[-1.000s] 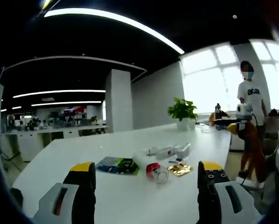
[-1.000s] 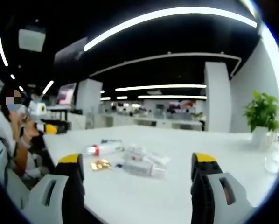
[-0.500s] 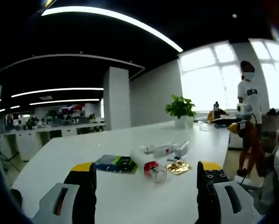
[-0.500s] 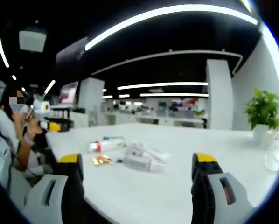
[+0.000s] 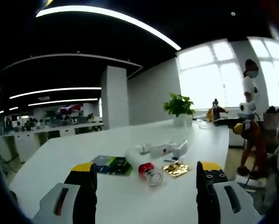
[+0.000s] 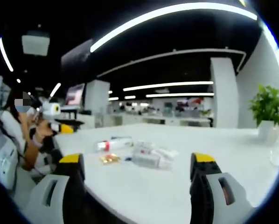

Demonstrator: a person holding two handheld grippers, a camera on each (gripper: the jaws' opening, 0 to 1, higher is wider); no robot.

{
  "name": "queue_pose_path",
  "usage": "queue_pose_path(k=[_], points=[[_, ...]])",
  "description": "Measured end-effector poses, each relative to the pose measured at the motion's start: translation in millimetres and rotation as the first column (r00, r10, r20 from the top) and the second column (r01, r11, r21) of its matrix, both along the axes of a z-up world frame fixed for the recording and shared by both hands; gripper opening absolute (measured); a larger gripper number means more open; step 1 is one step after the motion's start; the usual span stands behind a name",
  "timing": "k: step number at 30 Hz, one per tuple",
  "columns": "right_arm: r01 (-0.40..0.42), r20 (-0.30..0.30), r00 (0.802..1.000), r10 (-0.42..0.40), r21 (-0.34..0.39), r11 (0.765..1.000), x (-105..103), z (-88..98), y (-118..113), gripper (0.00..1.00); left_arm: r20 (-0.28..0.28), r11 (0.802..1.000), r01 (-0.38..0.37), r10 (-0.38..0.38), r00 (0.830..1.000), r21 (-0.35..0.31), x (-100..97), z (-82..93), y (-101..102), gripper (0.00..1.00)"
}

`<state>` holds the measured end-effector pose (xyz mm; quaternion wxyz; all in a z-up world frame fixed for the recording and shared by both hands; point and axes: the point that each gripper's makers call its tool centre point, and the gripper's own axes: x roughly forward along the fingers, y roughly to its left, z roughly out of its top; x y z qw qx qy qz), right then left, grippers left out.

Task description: Arrange the skincare products in the storage area until every visible bottle or jar stands upright without overlapping.

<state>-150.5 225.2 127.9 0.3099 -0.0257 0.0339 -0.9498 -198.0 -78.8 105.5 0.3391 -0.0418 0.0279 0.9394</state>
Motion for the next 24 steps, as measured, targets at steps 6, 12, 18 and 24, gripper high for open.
queue_pose_path(k=[6,12,18,24], points=[[0.005,-0.003,1.0,-0.005,0.027,1.0,2,-1.8,1,0.92,0.03,0.998,0.037,-0.036,0.999,-0.053,-3.5,-11.9,13,0.9],[-0.009,-0.005,1.0,0.009,0.028,1.0,5,-2.3,-6,0.92,0.105,0.994,0.039,-0.028,0.994,-0.101,-14.4,-37.7,28,0.9],[-0.018,0.002,1.0,0.018,0.03,0.999,6,-6.4,-10,0.91,0.159,0.982,0.086,-0.059,0.985,-0.166,-24.6,-60.2,49,0.88],[-0.013,-0.004,1.0,0.013,0.015,1.0,9,-6.6,-6,0.91,0.19,0.982,0.082,-0.049,0.981,-0.17,-38.7,-66.0,56,0.87]])
